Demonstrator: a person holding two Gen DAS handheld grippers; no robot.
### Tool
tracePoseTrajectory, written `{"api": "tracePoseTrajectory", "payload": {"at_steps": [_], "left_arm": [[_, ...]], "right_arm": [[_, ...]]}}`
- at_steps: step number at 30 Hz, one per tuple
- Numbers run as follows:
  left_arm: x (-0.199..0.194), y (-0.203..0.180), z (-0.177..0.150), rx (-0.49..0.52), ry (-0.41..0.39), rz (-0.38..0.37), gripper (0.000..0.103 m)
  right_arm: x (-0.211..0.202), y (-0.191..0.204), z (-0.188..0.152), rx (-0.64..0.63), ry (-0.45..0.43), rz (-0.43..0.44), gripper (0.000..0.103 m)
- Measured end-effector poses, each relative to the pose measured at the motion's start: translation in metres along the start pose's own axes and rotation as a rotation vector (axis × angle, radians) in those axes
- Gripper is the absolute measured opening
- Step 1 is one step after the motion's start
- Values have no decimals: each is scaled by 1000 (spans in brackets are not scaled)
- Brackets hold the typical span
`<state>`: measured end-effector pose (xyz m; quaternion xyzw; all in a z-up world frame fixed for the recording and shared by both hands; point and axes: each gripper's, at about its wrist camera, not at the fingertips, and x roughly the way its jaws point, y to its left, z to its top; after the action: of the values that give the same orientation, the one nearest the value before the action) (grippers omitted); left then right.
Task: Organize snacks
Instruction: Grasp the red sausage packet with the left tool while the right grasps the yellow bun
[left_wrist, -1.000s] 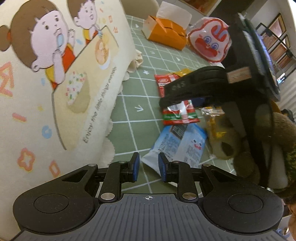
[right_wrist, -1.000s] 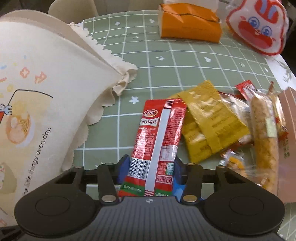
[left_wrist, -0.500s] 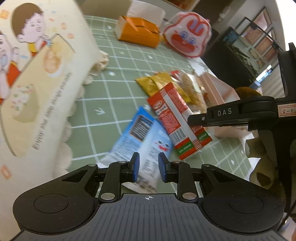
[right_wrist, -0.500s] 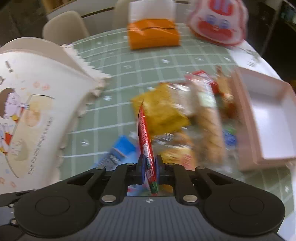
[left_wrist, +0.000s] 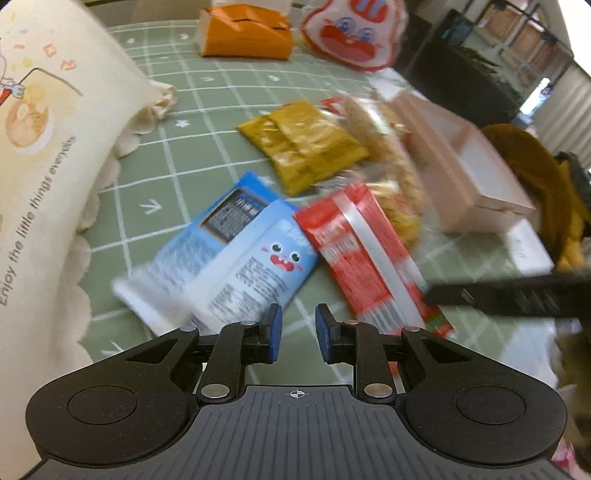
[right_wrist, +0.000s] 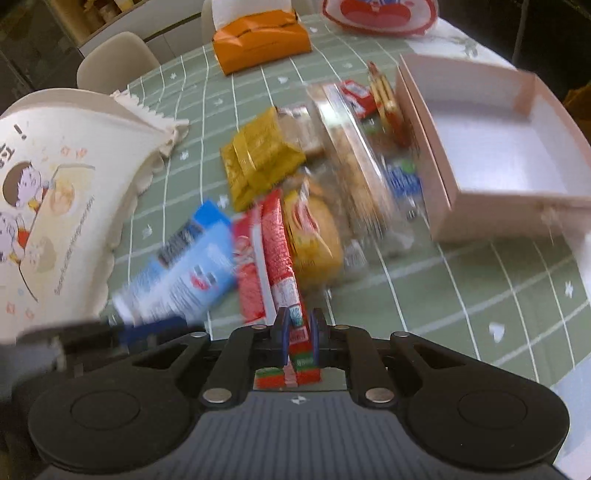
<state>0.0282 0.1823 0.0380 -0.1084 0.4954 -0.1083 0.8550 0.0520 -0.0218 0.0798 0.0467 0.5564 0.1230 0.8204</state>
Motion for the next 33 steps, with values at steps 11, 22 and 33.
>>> {"api": "tracePoseTrajectory", "payload": {"at_steps": [11, 22, 33], "left_arm": [[-15, 33, 24, -133, -43, 80, 22], [-12, 5, -6, -149, 32, 11, 23], [4, -17, 6, -101, 33, -15, 27]], "right_arm": [[18, 12, -21, 45, 41, 171, 13], [38, 29, 24, -261, -148, -148, 78], [11, -1, -36, -87, -89, -35, 54]]}}
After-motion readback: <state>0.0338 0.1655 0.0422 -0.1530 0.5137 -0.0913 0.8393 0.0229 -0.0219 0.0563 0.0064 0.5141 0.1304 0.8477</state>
